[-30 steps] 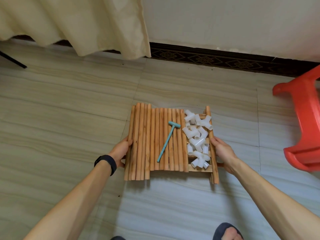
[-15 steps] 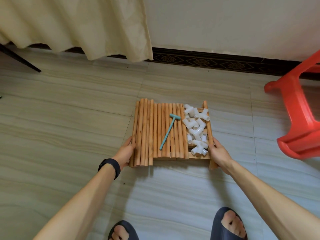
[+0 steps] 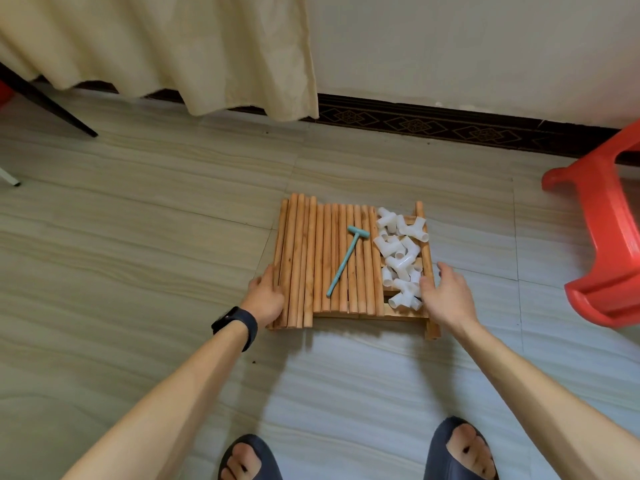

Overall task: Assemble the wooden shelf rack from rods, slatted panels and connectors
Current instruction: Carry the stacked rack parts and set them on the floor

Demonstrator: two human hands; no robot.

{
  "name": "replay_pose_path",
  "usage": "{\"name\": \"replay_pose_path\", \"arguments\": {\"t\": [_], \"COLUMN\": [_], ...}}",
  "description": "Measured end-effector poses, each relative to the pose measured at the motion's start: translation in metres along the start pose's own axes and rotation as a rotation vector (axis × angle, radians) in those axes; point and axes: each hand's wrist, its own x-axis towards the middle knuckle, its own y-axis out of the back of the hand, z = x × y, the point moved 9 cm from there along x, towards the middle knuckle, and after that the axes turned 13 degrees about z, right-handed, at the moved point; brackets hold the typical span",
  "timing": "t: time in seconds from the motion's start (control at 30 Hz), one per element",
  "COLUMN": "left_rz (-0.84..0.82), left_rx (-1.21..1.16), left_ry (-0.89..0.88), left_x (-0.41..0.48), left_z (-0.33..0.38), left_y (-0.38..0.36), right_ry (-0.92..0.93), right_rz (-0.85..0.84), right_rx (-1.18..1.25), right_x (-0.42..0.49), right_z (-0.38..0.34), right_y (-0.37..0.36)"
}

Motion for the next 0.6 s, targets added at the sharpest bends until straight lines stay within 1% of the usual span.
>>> {"name": "replay_pose_path", "arguments": {"t": [0.03, 0.07, 0.13, 0.17, 0.23, 0.27, 0.33, 0.4, 0.47, 0.53, 0.6], "left_rz": [0.018, 0.032, 0.048, 0.045, -0.013, -0.064, -0.139, -0.148, -0.108, -0.069, -0.051], "left_rx": [0.099, 0.189, 0.372, 0.467, 0.636, 0.709, 0.803, 0.807, 0.799, 0.810, 0.811], "left_ry": [-0.071, -0.147, -0.302, -0.377, -0.496, -0.529, -0.536, -0.492, -0.462, -0.458, -0.456], "left_x": [0.003, 0.006, 0.009, 0.010, 0.011, 0.010, 0.008, 0.008, 0.005, 0.001, 0.001], "left_z": [0.012, 0.026, 0.058, 0.072, 0.089, 0.089, 0.079, 0.064, 0.055, 0.052, 0.052], "left_y": [0.003, 0.004, 0.002, -0.004, -0.023, -0.035, -0.055, -0.067, -0.075, -0.080, -0.080], "right_ry": [0.111, 0.222, 0.427, 0.501, 0.585, 0.592, 0.568, 0.552, 0.529, 0.501, 0.476], "right_rz": [0.035, 0.036, -0.044, -0.099, -0.181, -0.211, -0.237, -0.223, -0.203, -0.179, -0.105], "right_rx": [-0.042, -0.064, -0.099, -0.127, -0.205, -0.256, -0.334, -0.348, -0.337, -0.268, -0.102], "right_x": [-0.006, -0.013, -0.025, -0.030, -0.034, -0.034, -0.029, -0.027, -0.024, -0.024, -0.024], "right_z": [-0.024, -0.050, -0.098, -0.117, -0.144, -0.150, -0.152, -0.150, -0.147, -0.141, -0.132], "right_y": [0.006, 0.008, -0.004, -0.015, -0.042, -0.055, -0.077, -0.088, -0.090, -0.084, -0.062]}}
